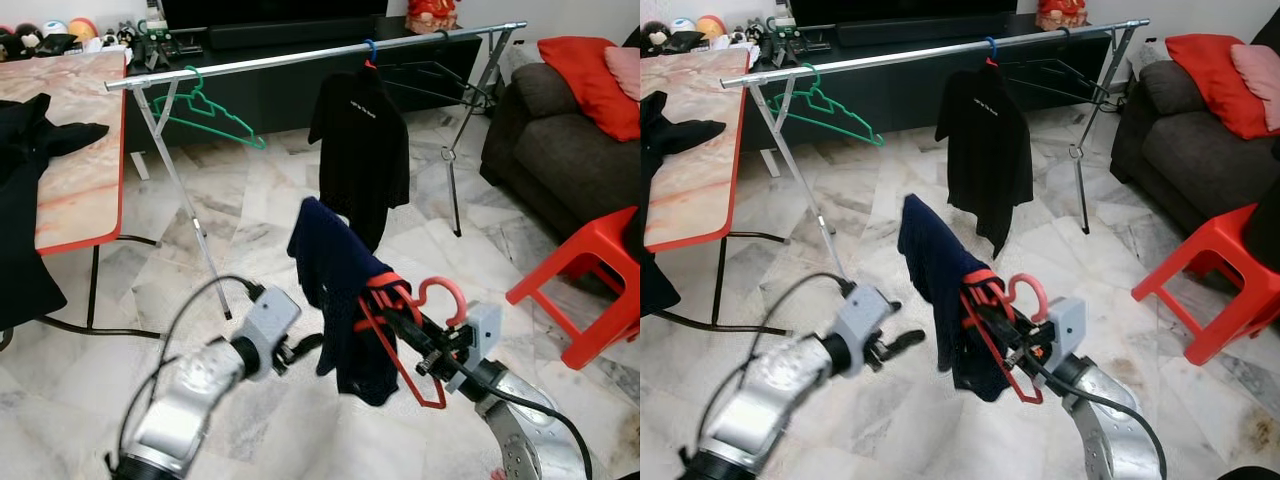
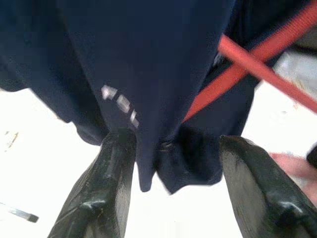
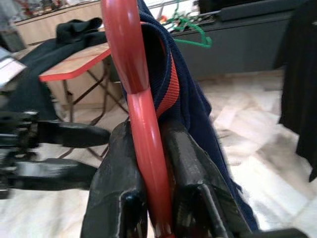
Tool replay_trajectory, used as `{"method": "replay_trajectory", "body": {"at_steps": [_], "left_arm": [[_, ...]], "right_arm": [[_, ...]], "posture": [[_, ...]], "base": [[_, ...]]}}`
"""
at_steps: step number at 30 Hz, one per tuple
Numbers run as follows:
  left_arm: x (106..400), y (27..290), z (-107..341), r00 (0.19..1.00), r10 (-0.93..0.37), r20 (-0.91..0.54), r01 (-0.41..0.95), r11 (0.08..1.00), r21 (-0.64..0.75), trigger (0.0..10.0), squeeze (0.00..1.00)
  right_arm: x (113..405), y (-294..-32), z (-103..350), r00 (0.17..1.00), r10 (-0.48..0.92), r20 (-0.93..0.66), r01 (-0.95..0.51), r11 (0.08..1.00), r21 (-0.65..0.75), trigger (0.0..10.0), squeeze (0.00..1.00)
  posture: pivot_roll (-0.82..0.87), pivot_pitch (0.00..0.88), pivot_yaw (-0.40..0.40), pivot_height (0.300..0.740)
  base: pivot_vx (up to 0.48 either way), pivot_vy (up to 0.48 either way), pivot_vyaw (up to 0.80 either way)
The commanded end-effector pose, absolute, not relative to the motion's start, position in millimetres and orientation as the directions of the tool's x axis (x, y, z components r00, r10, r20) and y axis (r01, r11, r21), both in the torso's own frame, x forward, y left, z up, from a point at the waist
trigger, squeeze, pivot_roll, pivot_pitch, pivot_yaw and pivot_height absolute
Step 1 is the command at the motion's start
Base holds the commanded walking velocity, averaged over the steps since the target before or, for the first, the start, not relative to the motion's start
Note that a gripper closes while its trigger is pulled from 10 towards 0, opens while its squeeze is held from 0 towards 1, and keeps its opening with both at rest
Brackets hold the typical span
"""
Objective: Hang hanger
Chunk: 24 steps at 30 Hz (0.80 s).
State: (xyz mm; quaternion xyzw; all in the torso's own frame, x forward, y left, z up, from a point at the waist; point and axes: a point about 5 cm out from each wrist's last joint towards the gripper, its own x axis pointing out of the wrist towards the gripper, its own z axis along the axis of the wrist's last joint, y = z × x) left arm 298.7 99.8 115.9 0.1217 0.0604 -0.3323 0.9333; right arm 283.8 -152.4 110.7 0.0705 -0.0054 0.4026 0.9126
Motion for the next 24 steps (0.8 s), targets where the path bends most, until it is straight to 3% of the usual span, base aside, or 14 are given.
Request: {"method": "replay_trajectory", "body": {"at_steps": [1,4,9,10,17,24], "left_arm": [[303,104,117,0.807,-0.567,-0.168,0.591,0.782,0.198,10.0,0.00],[313,116,127,0.879,-0.467,-0.097,0.477,0.856,0.199,10.0,0.00],[313,140,120,0.895,-0.423,-0.141,0.445,0.866,0.228,10.0,0.00],[312,150,115,0.901,-0.403,-0.163,0.433,0.867,0.248,10.0,1.00],[298,170,101,0.842,-0.476,-0.254,0.530,0.817,0.228,10.0,1.00],[291,157,90,0.740,-0.591,-0.320,0.654,0.744,0.136,10.0,1.00]], "right_arm": [[282,-150,122,0.641,0.761,0.102,-0.768,0.633,0.103,0.0,0.00],[279,-163,122,0.604,0.797,0.014,-0.797,0.604,0.029,0.0,0.00],[279,-190,119,0.585,0.804,-0.107,-0.810,0.586,-0.020,0.0,0.00],[279,-200,119,0.577,0.805,-0.138,-0.814,0.581,-0.021,0.0,0.00],[282,-236,132,0.545,0.805,-0.233,-0.833,0.552,-0.042,0.0,0.00],[281,-238,146,0.464,0.856,-0.228,-0.882,0.470,-0.035,0.0,0.00]], "posture": [[-0.01,0.140,-0.055,0.740],[-0.03,0.141,-0.053,0.740],[-0.02,0.134,-0.060,0.740],[-0.02,0.136,-0.064,0.740],[0.00,0.133,-0.081,0.740],[-0.01,0.130,-0.091,0.740]], "base": [[0.000,0.000,0.00],[0.000,0.000,0.00],[0.000,0.000,0.00],[0.000,0.000,0.00],[0.000,0.000,0.00],[0.000,0.000,0.00]]}}
